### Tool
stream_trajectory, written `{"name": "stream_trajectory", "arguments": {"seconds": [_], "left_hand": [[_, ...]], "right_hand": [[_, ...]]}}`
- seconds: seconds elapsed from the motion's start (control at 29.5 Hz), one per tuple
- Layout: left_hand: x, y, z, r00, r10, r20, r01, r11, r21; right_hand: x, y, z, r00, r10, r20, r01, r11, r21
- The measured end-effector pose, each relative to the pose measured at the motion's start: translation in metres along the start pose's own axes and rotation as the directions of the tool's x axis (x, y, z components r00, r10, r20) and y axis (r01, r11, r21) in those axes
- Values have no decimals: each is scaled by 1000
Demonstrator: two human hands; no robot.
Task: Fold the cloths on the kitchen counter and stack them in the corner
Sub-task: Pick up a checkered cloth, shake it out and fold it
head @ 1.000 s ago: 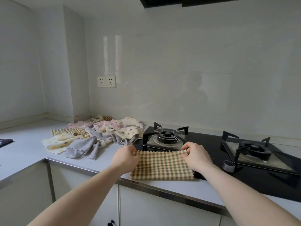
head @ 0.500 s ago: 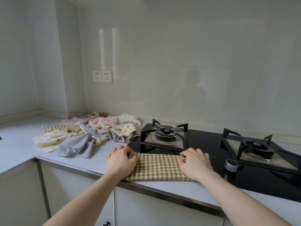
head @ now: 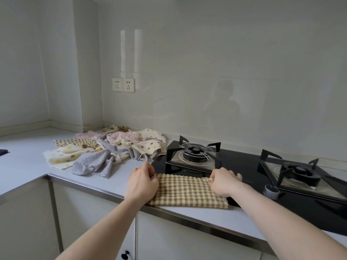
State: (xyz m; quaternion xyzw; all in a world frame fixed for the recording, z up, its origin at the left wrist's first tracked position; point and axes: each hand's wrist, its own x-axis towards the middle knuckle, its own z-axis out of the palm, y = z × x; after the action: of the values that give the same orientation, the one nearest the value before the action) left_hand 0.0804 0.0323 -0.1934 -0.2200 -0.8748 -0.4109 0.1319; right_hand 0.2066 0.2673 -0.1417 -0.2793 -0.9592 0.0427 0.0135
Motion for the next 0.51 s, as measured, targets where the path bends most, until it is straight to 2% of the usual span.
{"name": "stream_trajectory", "arguments": {"seconds": [0.17, 0.34, 0.51], "left_hand": [[-2, 1, -1, 999, 5, -39, -6, 1000, -10], [-1, -1, 0, 997, 76, -33, -76, 997, -4], [0, 0, 0, 995, 98, 20, -99, 995, 5]], "right_hand": [[-4, -2, 1, 992, -77, -100, 74, 997, -36], [-2, 9, -19, 974, 13, -226, 55, 955, 292], [0, 13, -40, 975, 50, -214, 62, 873, 484]]}}
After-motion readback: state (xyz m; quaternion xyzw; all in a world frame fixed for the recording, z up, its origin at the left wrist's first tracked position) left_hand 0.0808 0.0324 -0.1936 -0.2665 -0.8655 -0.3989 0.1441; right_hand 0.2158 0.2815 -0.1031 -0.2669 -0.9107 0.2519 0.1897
